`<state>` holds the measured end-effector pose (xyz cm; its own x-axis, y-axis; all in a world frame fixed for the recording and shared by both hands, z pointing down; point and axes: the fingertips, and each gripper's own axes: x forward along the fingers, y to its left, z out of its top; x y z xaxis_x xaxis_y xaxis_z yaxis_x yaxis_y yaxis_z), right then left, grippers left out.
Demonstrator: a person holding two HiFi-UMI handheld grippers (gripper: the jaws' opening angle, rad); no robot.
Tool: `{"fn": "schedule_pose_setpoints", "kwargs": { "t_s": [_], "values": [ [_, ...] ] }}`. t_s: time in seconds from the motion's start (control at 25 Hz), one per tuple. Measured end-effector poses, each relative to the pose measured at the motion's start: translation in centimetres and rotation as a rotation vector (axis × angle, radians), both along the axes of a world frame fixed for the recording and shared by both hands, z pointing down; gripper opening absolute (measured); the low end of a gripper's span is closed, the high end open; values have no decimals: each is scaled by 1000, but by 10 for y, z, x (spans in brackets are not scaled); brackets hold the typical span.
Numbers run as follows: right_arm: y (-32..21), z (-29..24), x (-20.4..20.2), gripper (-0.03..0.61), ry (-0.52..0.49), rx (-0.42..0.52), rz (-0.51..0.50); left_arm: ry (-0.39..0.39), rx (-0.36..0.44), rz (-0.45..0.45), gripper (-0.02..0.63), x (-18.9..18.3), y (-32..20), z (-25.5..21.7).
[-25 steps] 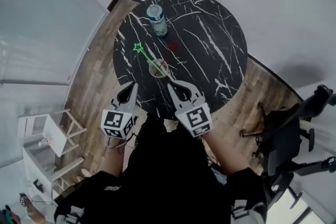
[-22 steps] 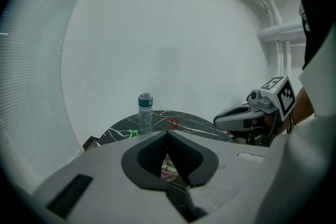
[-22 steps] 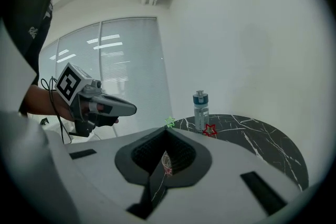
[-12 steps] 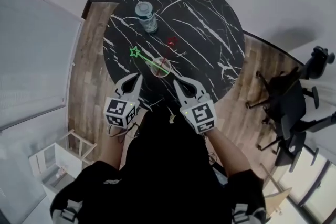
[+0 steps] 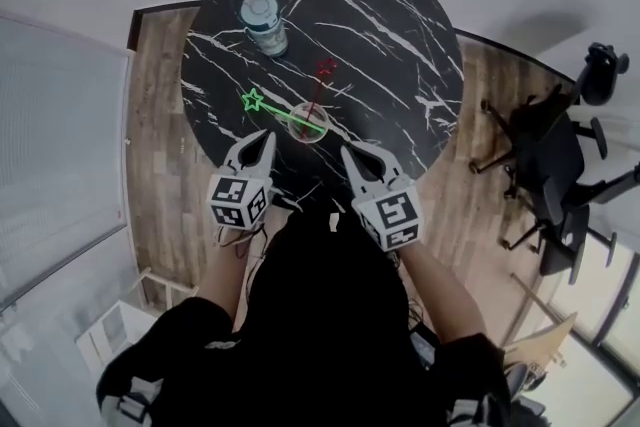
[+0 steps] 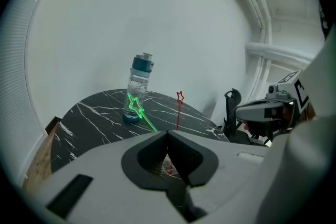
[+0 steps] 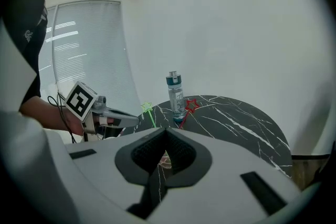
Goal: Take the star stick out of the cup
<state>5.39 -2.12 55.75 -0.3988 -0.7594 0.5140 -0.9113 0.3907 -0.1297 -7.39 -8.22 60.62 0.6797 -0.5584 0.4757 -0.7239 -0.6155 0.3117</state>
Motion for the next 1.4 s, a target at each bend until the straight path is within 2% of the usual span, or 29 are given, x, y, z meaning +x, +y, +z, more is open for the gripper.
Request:
{"fn": "schedule_pose_setpoints", "kwargs": {
  "t_s": [0.16, 0.28, 0.44, 0.6, 0.84, 1.08, 1.24, 1.4],
  "values": [
    [-7, 1, -6, -3, -5, 8, 22, 107, -47, -18, -2, 4, -10, 12],
    [-8, -1, -9, -3, 3, 19, 30, 222, -114, -34, 3, 9, -16, 17],
    [-6, -4, -4, -3, 11, 15, 55, 335, -181, -80, 62, 9, -24, 21],
    [-5, -1, 4, -3, 15, 20, 80, 395, -200, -107, 95, 11, -30, 24],
    [-4, 3, 7, -3, 31, 24, 89, 412, -230, -112, 112, 23, -35, 35],
    [-2, 1, 12, -3, 34, 21, 105, 373, -246, -119, 112, 29, -37, 45],
    [-1, 2, 17, -3, 21, 22, 104, 357, -227, -146, 104, 27, -44, 43],
    [-4, 3, 22, -3, 5, 16, 90, 327, -185, -166, 15, 24, -50, 34]
  ]
}}
